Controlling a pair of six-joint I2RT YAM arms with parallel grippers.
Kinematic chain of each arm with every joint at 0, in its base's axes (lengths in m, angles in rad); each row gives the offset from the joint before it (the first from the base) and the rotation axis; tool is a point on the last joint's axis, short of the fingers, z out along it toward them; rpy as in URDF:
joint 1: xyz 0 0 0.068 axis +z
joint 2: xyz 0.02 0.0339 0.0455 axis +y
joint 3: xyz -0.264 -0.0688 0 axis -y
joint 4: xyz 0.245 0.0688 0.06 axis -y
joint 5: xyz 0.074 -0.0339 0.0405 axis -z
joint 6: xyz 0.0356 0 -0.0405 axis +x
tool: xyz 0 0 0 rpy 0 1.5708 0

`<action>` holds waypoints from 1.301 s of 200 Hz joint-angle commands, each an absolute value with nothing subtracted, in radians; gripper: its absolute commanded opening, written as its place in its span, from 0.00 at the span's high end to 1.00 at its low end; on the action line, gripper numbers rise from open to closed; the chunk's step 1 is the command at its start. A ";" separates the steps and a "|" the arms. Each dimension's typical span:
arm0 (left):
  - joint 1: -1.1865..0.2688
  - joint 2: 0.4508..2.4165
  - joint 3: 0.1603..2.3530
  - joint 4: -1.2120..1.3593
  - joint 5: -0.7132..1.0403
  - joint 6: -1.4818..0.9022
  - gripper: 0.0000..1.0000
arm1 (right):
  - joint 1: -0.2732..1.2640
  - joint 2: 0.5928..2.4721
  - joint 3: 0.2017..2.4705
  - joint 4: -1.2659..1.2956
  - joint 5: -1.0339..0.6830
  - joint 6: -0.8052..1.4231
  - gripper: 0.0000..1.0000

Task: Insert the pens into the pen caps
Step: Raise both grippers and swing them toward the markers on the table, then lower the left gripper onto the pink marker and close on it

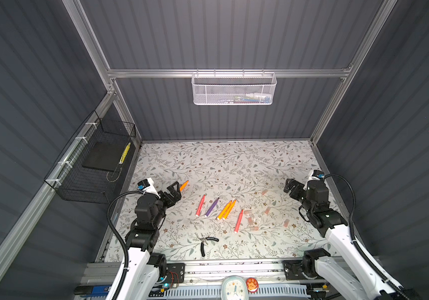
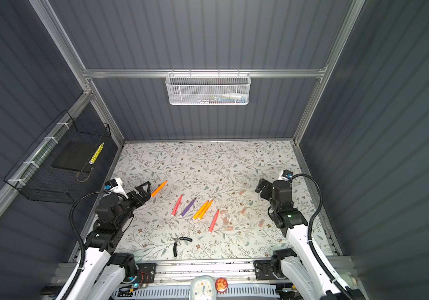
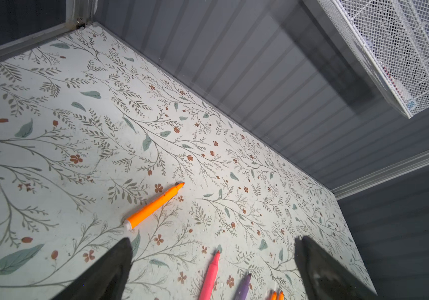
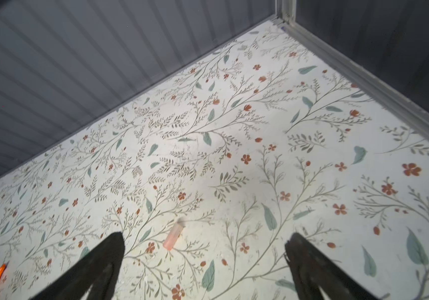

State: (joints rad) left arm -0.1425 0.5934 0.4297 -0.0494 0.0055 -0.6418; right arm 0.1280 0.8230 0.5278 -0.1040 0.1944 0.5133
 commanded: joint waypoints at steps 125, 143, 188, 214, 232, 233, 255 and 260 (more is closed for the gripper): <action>-1.076 1.276 0.673 -0.027 -0.290 -0.615 0.14 | -0.015 0.877 0.377 0.138 0.212 0.597 0.01; -1.135 1.400 0.736 0.008 -0.292 -0.629 0.16 | -0.014 0.883 0.378 0.144 0.201 0.594 0.01; -1.255 1.502 0.873 -0.145 -0.442 -0.638 0.21 | -0.006 0.933 0.407 0.143 0.184 0.583 0.01; -1.279 1.544 0.887 -0.172 -0.431 -0.658 0.23 | -0.004 0.932 0.406 0.144 0.187 0.585 0.01; -1.279 1.584 0.894 -0.201 -0.425 -0.657 0.27 | -0.004 0.933 0.405 0.148 0.182 0.583 0.01; -1.279 1.586 0.894 -0.203 -0.426 -0.656 0.27 | -0.005 0.933 0.405 0.148 0.182 0.583 0.01; -1.279 1.615 0.920 -0.242 -0.438 -0.650 0.29 | -0.005 0.927 0.400 0.151 0.186 0.585 0.01; -1.279 1.618 0.918 -0.237 -0.433 -0.648 0.29 | -0.005 0.925 0.399 0.152 0.186 0.585 0.01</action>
